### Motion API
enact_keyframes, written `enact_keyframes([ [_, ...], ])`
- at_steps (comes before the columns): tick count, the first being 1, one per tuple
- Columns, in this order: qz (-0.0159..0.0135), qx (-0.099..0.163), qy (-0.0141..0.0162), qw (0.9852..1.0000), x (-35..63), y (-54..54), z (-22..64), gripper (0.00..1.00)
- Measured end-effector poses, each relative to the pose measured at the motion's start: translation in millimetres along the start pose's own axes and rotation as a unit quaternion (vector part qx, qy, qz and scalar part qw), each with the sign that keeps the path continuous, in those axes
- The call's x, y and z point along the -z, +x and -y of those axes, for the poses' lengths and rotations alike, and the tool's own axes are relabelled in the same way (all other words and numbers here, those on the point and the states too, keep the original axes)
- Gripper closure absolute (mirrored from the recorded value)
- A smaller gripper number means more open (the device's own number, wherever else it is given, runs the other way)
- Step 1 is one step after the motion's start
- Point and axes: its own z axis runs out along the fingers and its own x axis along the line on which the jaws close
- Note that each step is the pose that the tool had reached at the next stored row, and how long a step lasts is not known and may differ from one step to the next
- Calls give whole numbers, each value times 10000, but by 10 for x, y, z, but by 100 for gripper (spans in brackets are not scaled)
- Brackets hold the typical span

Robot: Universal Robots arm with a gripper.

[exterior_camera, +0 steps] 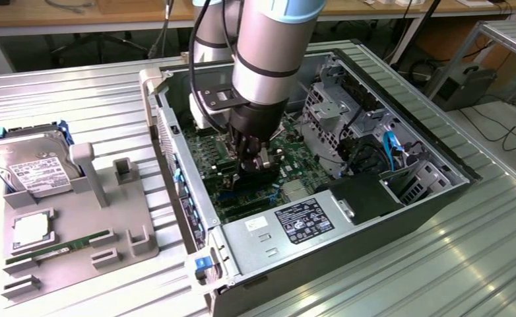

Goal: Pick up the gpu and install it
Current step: 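Press down on the gpu until it lock into place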

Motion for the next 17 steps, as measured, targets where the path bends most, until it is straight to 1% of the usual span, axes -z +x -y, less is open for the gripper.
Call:
enact_keyframes([
  [4, 1, 16, 0, 10000, 4, -3, -5, 89],
  [6, 5, 18, 2, 10000, 33, -7, -4, 89],
  [7, 0, 19, 0, 10000, 59, -8, -3, 89],
  [11, 0, 25, -1, 10000, 199, -17, 2, 89],
  [12, 0, 26, -1, 10000, 250, -19, 3, 89],
  [13, 0, 29, -1, 10000, 335, -24, 3, 89],
  [14, -2, 30, -2, 10000, 397, -27, 2, 89],
  [15, -1, 30, -1, 10000, 430, -29, 1, 89],
  [17, 0, 30, -1, 10000, 432, -29, 1, 89],
])
